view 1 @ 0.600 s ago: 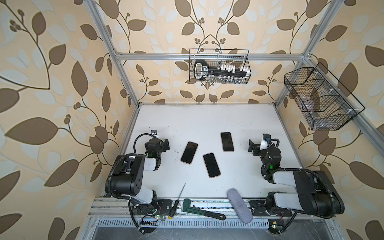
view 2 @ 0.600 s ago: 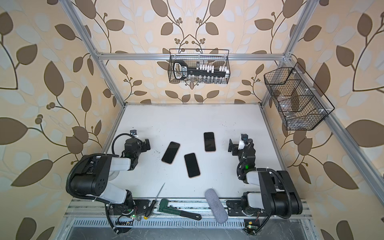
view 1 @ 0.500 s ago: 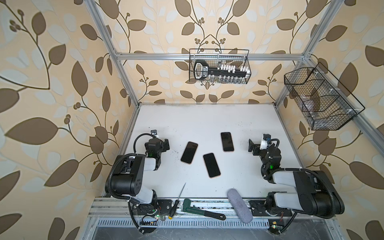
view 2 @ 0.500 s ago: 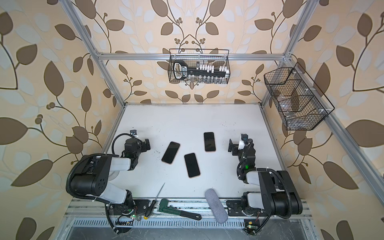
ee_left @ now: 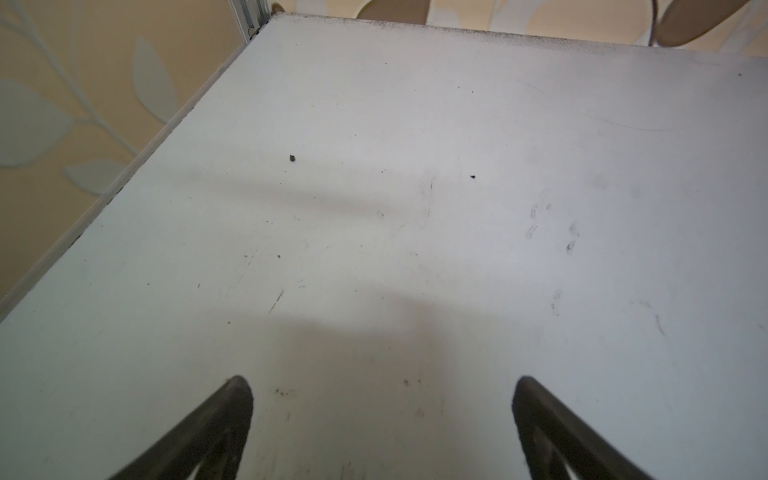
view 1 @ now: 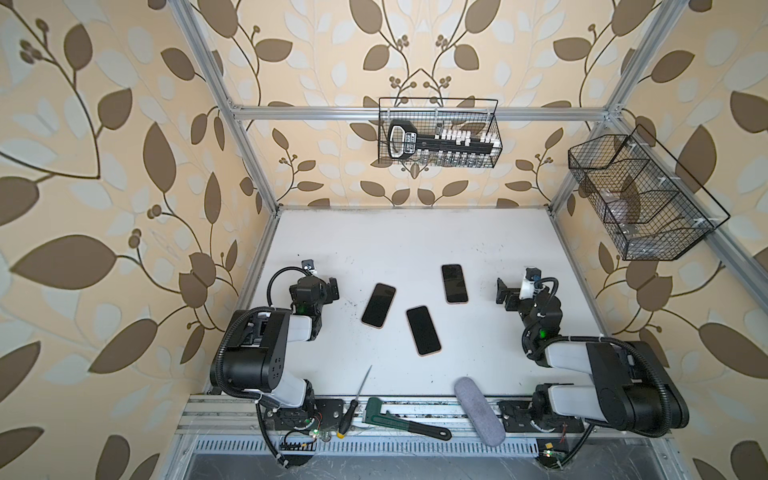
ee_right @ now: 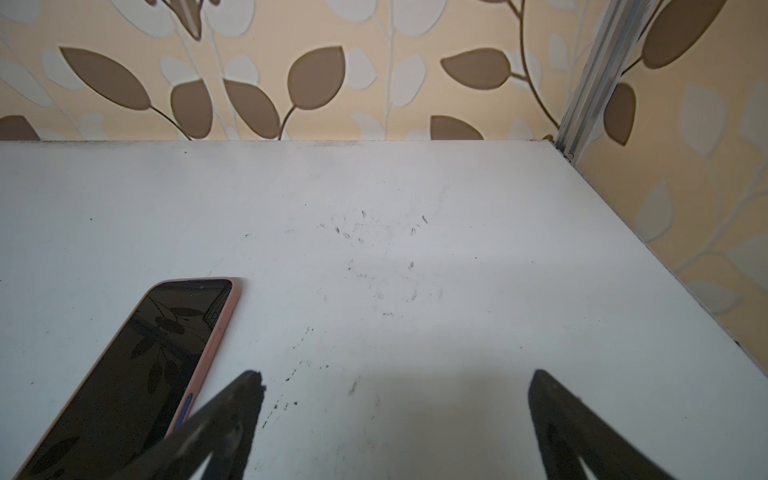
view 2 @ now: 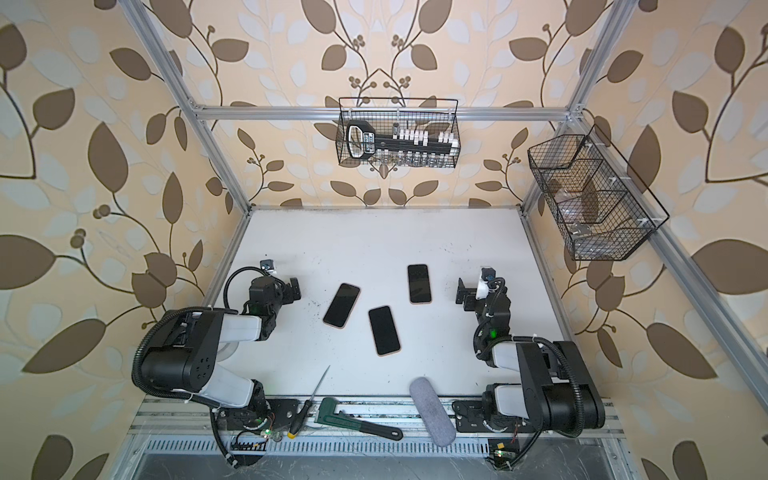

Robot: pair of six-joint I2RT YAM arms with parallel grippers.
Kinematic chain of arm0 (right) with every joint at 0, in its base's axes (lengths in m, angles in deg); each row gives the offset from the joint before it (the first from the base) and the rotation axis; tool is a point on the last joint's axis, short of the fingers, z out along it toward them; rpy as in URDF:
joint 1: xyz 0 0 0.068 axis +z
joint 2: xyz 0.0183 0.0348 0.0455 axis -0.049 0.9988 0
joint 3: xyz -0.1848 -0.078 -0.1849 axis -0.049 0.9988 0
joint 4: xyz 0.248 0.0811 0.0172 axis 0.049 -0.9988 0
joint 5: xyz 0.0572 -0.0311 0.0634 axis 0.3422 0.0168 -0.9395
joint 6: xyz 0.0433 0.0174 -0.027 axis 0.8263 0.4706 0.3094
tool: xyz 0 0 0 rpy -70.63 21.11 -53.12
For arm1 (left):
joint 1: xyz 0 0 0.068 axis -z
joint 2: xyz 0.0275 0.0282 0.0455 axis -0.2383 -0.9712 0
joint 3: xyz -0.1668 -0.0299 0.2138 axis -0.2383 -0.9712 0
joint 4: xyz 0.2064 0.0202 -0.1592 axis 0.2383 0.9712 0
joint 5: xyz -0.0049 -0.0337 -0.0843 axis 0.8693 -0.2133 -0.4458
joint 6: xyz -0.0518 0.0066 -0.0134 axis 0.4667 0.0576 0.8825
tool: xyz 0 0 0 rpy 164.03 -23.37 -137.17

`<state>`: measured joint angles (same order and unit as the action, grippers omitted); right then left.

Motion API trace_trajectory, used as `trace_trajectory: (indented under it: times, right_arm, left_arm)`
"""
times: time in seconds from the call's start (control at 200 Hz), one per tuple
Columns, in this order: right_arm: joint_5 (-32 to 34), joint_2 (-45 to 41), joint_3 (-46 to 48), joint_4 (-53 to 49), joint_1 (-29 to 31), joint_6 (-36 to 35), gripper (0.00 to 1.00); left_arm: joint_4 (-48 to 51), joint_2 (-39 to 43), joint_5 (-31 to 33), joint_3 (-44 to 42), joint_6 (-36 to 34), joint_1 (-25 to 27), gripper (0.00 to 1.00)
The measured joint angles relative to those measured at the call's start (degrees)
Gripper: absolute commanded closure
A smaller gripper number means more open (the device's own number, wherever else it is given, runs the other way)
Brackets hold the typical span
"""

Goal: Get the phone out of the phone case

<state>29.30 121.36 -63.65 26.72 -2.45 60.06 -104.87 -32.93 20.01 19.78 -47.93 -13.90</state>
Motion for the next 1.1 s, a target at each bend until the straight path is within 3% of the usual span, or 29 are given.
trace_trajectory:
  times: [0.904,1.099]
  right_arm:
    - [-1.73,-0.28,-0.11,-0.76,-0.50,0.00,0.00]
    - [-2.45,-6.23,-2.75,-9.05,-1.84,0.79,0.00]
  left_arm:
    - [0.44,0.28,-0.17,0.07,-0.04,0.00,0.01]
    - [10.71,11.26,1.14,1.51,0.52,0.02,0.01]
